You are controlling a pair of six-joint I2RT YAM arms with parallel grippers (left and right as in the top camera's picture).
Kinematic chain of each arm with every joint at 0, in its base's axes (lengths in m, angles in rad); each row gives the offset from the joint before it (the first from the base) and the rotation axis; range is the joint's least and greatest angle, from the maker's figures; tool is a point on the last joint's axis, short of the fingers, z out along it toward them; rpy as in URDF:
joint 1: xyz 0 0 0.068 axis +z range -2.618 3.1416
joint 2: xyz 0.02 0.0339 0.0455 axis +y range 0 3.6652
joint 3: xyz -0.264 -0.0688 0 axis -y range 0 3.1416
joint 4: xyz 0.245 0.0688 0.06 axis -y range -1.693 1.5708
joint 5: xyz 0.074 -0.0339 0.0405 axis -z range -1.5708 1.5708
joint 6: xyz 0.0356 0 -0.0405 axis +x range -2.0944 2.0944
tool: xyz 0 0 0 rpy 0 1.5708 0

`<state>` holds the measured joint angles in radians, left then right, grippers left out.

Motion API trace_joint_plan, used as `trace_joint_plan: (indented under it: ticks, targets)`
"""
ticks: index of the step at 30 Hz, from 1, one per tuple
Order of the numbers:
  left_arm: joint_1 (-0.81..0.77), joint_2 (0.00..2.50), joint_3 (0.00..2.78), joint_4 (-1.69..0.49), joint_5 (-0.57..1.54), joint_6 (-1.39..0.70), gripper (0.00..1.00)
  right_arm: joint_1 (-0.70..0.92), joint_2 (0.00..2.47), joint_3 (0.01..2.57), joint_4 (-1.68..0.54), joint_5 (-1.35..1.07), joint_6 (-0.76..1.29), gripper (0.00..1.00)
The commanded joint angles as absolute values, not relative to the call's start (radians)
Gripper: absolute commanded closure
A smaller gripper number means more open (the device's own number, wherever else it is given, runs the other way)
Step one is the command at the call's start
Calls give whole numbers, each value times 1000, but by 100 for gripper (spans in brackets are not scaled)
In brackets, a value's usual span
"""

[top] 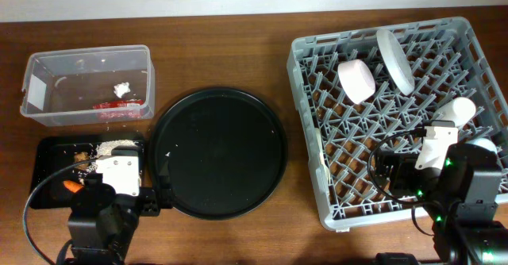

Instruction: Sort waste into correct bins and load items into the dishwasher rack

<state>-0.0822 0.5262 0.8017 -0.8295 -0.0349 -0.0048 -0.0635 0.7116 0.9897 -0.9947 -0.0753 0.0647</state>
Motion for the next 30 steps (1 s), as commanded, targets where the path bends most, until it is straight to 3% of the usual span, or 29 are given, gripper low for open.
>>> trace_joint_plan:
  ticks: [1,14,24,30]
  targets:
    - [-78,522,791,-831,-49,-18,1,-59,721,982,-994,-63,67,1]
    - [-78,521,791,-831,-49,-18,1,-57,719,966,-995,-67,67,1]
    - [-78,522,791,-831,-49,-18,1,-57,397,736,-986,-48,67,1]
    - [-78,522,791,-831,-49,-18,1,-57,144,463,-725,-47,67,1]
